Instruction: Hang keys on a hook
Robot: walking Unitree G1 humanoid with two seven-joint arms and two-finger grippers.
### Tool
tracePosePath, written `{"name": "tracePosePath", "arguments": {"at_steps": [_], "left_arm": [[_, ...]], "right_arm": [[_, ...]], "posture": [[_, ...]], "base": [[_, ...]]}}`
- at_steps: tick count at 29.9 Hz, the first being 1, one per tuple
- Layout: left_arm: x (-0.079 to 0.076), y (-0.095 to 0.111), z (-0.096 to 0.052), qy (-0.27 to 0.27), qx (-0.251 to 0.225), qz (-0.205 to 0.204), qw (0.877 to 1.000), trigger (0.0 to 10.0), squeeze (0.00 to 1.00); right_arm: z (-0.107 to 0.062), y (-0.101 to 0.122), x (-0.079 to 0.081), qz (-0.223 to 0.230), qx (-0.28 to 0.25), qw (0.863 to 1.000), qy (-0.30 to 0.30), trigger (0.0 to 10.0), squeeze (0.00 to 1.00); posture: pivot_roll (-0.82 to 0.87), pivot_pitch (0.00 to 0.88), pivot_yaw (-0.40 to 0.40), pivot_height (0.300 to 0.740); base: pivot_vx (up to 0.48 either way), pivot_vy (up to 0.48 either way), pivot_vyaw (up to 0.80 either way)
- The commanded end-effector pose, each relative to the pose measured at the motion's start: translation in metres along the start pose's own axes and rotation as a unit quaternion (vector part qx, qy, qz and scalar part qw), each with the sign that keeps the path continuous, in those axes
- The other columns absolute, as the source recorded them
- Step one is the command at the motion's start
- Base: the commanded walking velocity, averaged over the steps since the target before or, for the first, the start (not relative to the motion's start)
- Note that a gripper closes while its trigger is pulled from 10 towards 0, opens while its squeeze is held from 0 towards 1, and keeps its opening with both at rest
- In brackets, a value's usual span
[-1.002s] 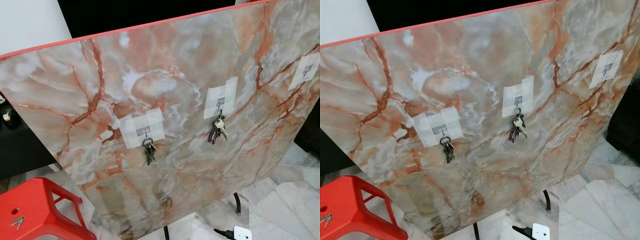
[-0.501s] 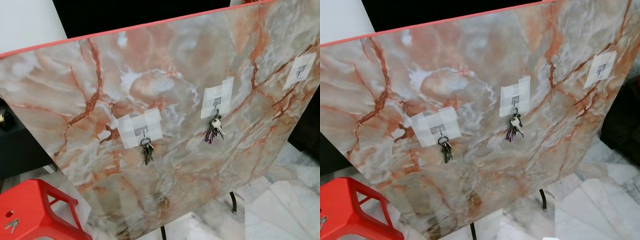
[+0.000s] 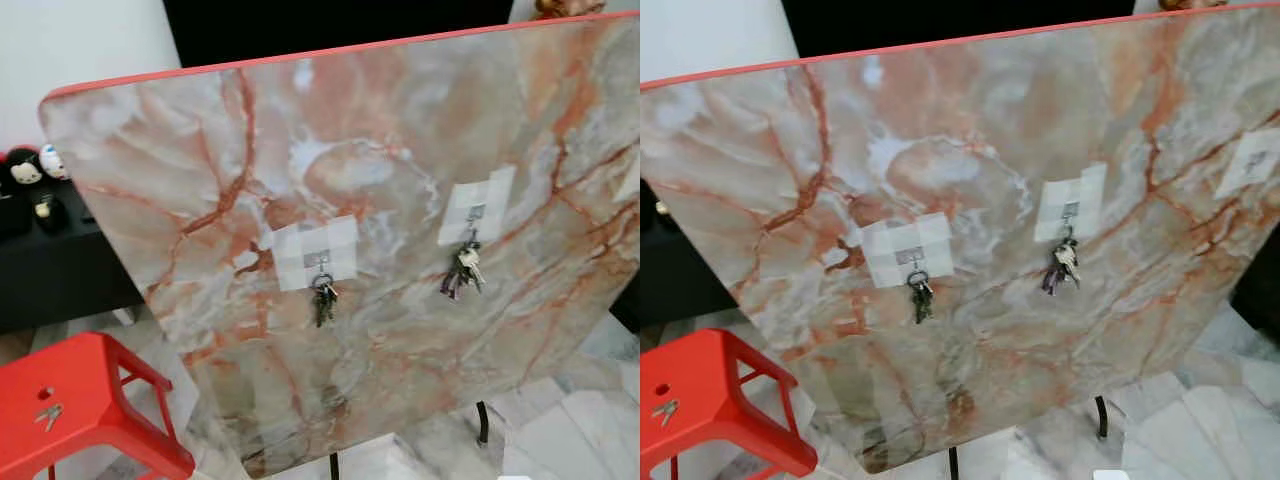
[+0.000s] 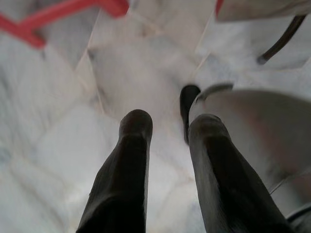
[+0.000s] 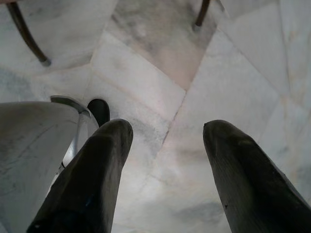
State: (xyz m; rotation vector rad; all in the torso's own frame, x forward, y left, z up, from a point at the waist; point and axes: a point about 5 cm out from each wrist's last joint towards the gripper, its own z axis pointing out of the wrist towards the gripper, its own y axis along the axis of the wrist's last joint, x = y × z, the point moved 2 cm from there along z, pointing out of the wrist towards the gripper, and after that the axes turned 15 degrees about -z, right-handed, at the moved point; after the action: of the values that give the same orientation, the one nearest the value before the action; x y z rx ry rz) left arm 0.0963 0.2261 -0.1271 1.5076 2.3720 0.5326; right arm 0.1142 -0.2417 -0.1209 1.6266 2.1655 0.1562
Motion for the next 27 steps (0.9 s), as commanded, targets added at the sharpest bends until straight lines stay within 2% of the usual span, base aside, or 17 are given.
{"name": "tracePosePath", "arguments": {"at_steps": [1, 8, 10, 14, 17, 21, 23, 27], "left_arm": [[0.004, -0.015, -0.003, 0.012, 0.023, -0.021, 0.999, 10.0, 0.00], [0.016, -0.009, -0.004, 0.031, 0.004, -0.054, 0.998, 10.0, 0.00], [0.017, -0.005, -0.003, 0.034, -0.002, -0.053, 0.998, 10.0, 0.00], [0.016, -0.001, -0.002, 0.034, -0.006, -0.049, 0.998, 10.0, 0.00], [0.013, 0.002, -0.001, 0.024, -0.008, -0.029, 0.999, 10.0, 0.00], [0.012, 0.004, -0.001, 0.023, -0.010, -0.032, 0.999, 10.0, 0.00], [0.011, 0.004, -0.001, 0.019, -0.009, -0.025, 0.999, 10.0, 0.00], [0.011, 0.005, -0.001, 0.017, -0.009, -0.022, 1.000, 10.0, 0.00]], "right_arm": [[0.000, 0.000, 0.006, -0.026, -0.001, 1.000, 0.015, 10.0, 0.00], [0.000, 0.000, 0.015, -0.069, -0.004, 0.997, 0.038, 10.0, 0.00], [0.001, 0.008, 0.013, -0.059, -0.009, 0.998, 0.033, 10.0, 0.00], [0.003, 0.022, 0.016, -0.066, -0.021, 0.997, 0.027, 10.0, 0.00], [0.004, 0.030, 0.025, -0.037, -0.026, 0.999, 0.019, 10.0, 0.00], [0.003, 0.031, 0.042, -0.007, -0.023, 0.999, 0.021, 10.0, 0.00], [0.001, 0.031, 0.063, -0.009, -0.020, 0.999, 0.034, 10.0, 0.00], [0.000, 0.032, 0.072, -0.021, -0.021, 0.999, 0.042, 10.0, 0.00]], "posture": [[-0.02, 0.000, -0.060, 0.740], [0.03, 0.000, -0.082, 0.740], [0.01, 0.000, -0.060, 0.740], [-0.03, 0.000, -0.013, 0.740], [-0.07, 0.000, 0.006, 0.740], [-0.09, 0.000, 0.019, 0.740], [-0.09, 0.000, 0.019, 0.740], [-0.08, 0.000, 0.012, 0.740]], "base": [[0.000, 0.000, 0.00], [0.000, 0.000, 0.00], [0.000, 0.000, 0.00], [0.000, 0.000, 0.00], [0.000, 0.000, 0.00], [0.000, 0.000, 0.00], [0.000, 0.317, 0.00], [0.000, 0.394, 0.00]]}}
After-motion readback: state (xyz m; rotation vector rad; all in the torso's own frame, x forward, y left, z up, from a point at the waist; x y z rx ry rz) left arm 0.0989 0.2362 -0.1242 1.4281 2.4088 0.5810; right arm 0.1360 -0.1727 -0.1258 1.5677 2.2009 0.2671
